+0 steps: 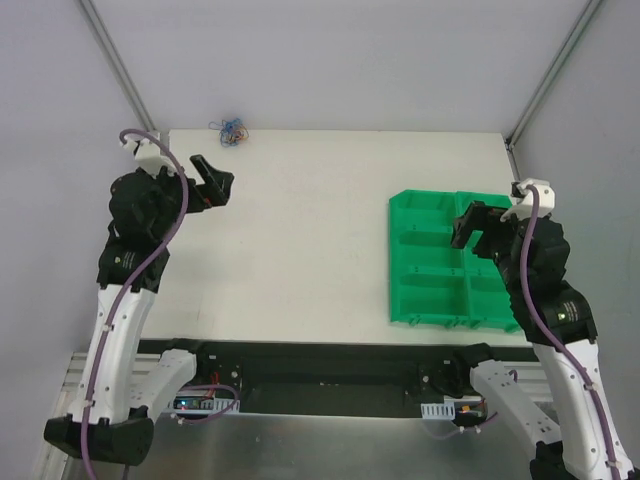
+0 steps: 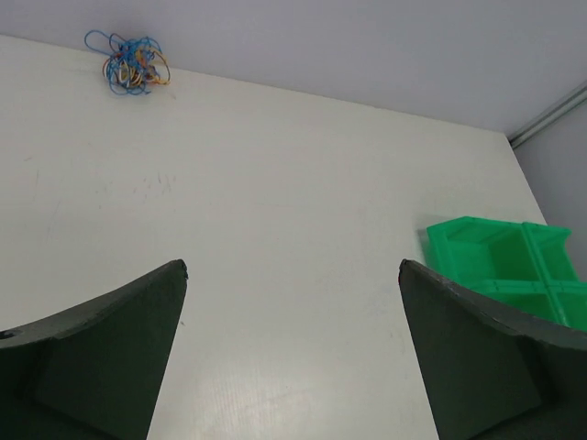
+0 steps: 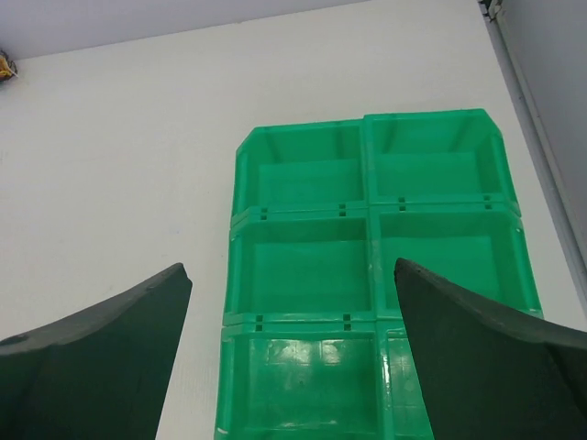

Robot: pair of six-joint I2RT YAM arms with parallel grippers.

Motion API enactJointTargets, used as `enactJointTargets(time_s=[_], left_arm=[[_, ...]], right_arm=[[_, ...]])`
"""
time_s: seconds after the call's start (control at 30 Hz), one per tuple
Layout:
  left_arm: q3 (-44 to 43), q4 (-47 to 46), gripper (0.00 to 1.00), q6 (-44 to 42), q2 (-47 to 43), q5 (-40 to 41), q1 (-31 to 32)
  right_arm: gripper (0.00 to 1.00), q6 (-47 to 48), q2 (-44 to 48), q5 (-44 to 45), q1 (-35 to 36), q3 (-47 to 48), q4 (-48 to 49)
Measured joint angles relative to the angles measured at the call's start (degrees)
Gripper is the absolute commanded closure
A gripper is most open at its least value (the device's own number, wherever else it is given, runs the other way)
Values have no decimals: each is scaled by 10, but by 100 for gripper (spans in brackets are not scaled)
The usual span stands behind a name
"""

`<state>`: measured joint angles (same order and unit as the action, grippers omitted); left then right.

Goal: Untangle the cables

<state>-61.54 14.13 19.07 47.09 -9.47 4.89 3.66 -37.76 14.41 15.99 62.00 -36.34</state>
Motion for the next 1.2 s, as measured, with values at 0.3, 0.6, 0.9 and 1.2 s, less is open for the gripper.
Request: enactJointTargets(time_s=[0.3,0.6,0.9,1.2], left_arm=[[-40,-16,1,101,205,-42,-18],[34,-240,1,309,339,-122,-85],[35,-490,1,509,613,-100,-118],[-133,-555,1,584,814,-15,-118]], right_arm=[[4,-18,-28,-93,1,-46,43],[4,-37,-6,-159,1,-61,60],[4,-45,43,-165,1,-62,41],[4,-51,76,-177,1,-61,-9]])
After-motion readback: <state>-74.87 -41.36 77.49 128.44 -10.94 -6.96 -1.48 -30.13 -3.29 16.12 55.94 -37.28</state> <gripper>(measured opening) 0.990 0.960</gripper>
